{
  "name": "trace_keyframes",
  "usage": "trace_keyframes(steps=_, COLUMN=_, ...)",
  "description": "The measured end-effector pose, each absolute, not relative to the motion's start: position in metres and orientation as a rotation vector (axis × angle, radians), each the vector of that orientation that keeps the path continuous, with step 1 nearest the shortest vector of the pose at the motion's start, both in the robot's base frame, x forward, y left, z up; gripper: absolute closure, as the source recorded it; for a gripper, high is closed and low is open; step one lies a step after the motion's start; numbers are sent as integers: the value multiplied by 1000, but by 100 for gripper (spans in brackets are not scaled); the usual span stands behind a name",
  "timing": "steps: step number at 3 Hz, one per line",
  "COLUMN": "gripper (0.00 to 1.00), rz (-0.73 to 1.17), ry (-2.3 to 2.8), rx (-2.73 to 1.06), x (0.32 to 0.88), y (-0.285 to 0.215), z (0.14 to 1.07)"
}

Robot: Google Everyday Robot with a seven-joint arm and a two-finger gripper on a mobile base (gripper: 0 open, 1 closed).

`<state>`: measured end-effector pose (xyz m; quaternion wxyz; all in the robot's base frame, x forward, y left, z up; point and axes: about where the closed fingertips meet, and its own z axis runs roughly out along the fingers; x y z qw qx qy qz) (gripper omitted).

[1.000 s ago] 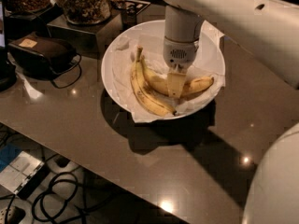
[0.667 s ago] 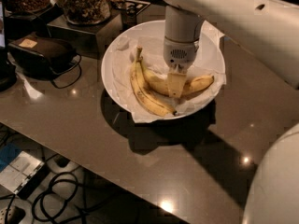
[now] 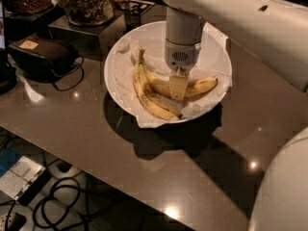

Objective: Pick banana from white bowl

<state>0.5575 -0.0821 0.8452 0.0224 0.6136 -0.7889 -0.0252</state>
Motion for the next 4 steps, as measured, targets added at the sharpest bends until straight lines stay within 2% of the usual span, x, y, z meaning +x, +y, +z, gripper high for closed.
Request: trace_keyframes(steps=4, gripper=100, rz=-21, ry=-2479, rx=2074, x=547, y=-52, z=897)
